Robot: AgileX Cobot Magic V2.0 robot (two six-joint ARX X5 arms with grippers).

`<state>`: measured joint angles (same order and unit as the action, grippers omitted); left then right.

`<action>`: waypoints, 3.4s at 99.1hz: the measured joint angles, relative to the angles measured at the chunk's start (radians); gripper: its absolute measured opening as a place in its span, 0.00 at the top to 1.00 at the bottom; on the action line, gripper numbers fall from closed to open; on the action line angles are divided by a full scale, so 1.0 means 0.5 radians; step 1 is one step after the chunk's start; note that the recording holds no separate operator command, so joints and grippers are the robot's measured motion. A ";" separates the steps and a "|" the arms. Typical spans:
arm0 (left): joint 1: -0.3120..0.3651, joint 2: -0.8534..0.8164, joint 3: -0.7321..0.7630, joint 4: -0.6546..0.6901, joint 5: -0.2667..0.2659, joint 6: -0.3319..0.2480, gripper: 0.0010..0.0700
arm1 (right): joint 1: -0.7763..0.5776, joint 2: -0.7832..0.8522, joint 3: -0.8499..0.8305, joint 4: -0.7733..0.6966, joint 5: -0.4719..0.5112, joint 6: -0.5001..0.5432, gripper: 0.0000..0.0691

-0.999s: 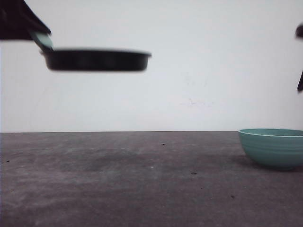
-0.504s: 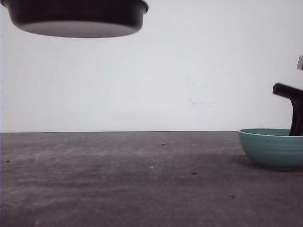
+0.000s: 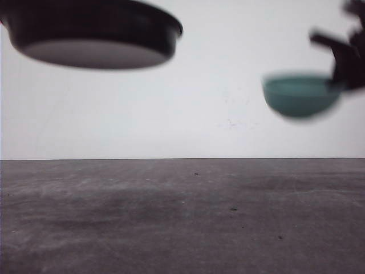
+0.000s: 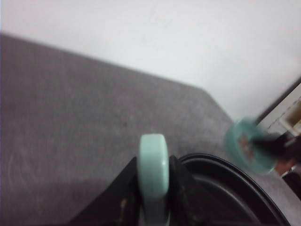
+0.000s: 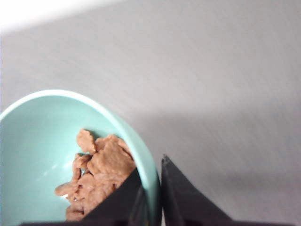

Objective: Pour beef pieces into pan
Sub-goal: 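Tilt the bowl with the right gripper to pour beef into the raised pan, then lower the empty bowl to the table and open the right gripper, then lower the pan onto the table and release the handle with the left gripper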

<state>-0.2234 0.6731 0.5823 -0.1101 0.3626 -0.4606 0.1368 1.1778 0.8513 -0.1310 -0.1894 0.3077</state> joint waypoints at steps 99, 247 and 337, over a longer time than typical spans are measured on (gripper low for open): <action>-0.415 0.631 0.755 -0.318 0.006 0.008 0.94 | 2.139 -0.101 0.308 1.055 1.592 -3.339 0.97; -0.422 0.613 0.849 -0.197 0.053 0.153 0.94 | -0.186 0.520 0.019 -0.533 -0.207 -0.095 0.97; -0.176 0.974 0.054 0.682 -0.315 0.149 0.94 | -0.116 -0.439 0.024 -0.402 -0.192 -0.082 0.33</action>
<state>-0.3115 1.1603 0.6094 0.2310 0.2050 -0.3862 0.0788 0.9581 0.8631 -0.3321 -0.2852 0.2668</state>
